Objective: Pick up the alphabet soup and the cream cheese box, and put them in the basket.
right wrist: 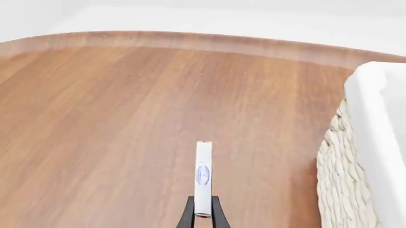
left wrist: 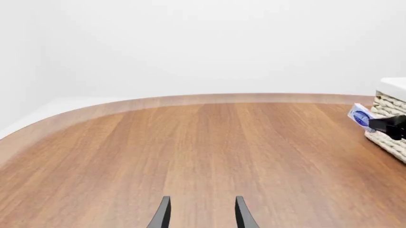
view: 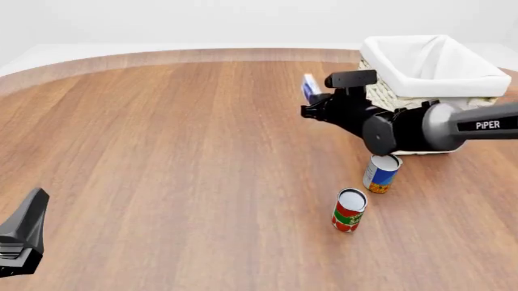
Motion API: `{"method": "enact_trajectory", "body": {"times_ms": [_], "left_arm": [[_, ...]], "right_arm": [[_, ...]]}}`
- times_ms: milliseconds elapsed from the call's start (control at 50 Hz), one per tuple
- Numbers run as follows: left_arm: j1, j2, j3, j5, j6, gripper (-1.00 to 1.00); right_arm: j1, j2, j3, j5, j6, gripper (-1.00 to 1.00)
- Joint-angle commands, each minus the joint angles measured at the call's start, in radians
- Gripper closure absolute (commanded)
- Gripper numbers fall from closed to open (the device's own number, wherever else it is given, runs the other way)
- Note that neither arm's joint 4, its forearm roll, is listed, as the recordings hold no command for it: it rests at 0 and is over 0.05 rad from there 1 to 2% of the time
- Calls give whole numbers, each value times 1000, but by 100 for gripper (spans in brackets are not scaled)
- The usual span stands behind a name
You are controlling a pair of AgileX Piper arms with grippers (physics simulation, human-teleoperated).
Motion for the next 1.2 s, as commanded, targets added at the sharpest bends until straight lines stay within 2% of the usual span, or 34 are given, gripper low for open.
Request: {"method": "enact_trajectory", "body": {"times_ms": [20,740,1200], "left_arm": [[0,0,0,0,0,-100],[0,0,0,0,0,-100],[0,0,0,0,0,-100]], "right_arm": [[3,-120,74,-14,-8,100],[-44,-341,174,10,-58,100],[-159,-375,84,78,-126,100]]}}
